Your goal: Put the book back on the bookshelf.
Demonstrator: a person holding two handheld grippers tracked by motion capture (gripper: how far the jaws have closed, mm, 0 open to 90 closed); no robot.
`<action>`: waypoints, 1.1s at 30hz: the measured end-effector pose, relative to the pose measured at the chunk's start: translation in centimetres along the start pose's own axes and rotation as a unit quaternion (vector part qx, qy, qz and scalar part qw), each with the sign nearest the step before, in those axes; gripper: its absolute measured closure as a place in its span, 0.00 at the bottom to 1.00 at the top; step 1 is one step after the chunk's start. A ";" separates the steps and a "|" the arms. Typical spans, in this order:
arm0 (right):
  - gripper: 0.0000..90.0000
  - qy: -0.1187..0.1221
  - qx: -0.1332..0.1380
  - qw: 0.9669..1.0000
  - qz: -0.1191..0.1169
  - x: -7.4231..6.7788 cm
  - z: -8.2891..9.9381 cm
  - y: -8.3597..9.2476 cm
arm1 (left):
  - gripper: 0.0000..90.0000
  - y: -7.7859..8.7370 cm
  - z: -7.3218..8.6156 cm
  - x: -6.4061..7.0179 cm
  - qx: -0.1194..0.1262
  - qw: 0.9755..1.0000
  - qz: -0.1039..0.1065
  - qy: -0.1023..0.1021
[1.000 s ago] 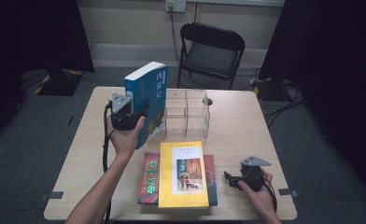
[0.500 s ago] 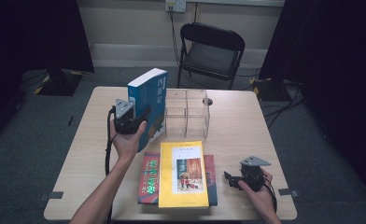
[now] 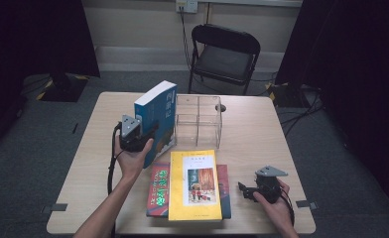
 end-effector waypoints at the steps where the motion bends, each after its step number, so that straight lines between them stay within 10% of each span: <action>1: 0.18 0.000 0.000 1.000 0.000 0.0 0.0 0.0 | 0.69 0.0 0.0 0.0 0.000 1.000 0.000 0.000; 5: 0.18 0.000 0.000 1.000 0.000 0.0 0.0 0.0 | 0.68 1.6 0.9 0.0 -0.027 1.000 0.008 0.002; 11: 0.18 -0.001 -0.001 1.000 0.000 0.0 0.0 0.0 | 0.67 2.7 1.6 -0.5 -0.005 0.999 0.018 0.030; 19: 0.18 -0.001 -0.001 1.000 0.000 0.0 0.0 0.0 | 0.66 3.9 1.9 -0.3 -0.014 0.999 0.027 0.016; 33: 0.18 -0.001 0.000 1.000 0.000 0.0 0.0 0.0 | 0.63 5.2 -0.7 0.1 -0.043 0.998 0.034 0.027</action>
Point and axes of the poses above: each handheld gripper's, and its own axes: y roughly backward along the jaws, z roughly out of its underside, x roughly to its right, the point moved 3 cm from there along -y, roughly forward along the jaws, and after that the axes turned 14 degrees about z, right-handed, at the moved point
